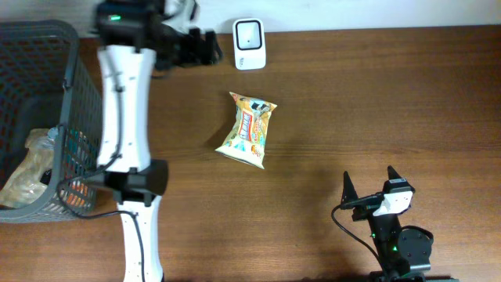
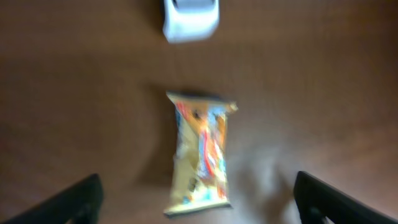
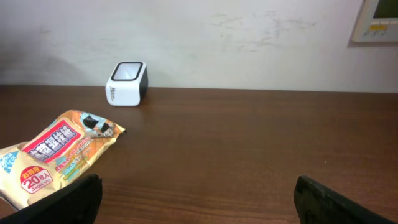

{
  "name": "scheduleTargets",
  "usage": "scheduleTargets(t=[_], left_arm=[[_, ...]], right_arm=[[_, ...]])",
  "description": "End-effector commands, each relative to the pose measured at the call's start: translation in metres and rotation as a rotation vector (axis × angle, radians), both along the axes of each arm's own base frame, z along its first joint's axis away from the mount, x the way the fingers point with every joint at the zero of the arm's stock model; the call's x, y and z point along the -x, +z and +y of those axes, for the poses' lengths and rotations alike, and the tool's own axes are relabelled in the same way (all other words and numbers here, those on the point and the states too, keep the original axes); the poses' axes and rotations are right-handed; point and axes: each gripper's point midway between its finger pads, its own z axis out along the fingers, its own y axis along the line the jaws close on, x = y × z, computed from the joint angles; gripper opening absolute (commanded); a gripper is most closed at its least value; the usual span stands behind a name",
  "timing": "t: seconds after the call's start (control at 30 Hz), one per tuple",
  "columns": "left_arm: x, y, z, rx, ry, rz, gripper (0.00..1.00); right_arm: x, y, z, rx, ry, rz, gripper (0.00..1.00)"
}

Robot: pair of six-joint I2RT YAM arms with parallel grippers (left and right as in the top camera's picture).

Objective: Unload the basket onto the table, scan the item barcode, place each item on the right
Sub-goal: 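Release the orange bag on the table and withdraw left gripper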

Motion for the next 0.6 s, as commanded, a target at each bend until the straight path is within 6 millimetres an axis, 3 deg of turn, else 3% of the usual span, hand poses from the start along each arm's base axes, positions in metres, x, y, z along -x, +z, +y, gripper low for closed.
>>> scheduleTargets(t=[0.0,0.2,0.3,0.4,0.57], left_arm=[[-0.002,0.055,0.071,-0.064,0.075,-0.203,0.99],[0.017,0.088,0.190,-0.093,0.331,-0.266,0.99],[0.046,0.112,0.253,-0.120,0.480,-0.317,0.99],[0.073,0.128,0.296,-0.152,0.594,-0.347,0.99],[0.106,0.119,0.362,-0.224,0.774,-0.294,0.99]], right_arm=[[0.000,-0.003,-0.003,-0.003,-0.017,0.003,0.98],[0.000,-0.003,-0.003,-0.003,-0.017,0.003,0.98],[0.000,-0.003,-0.003,-0.003,-0.017,0.003,0.99],[0.000,-0.003,-0.003,-0.003,-0.017,0.003,0.98],[0.000,-0.003,-0.003,-0.003,-0.017,0.003,0.98]])
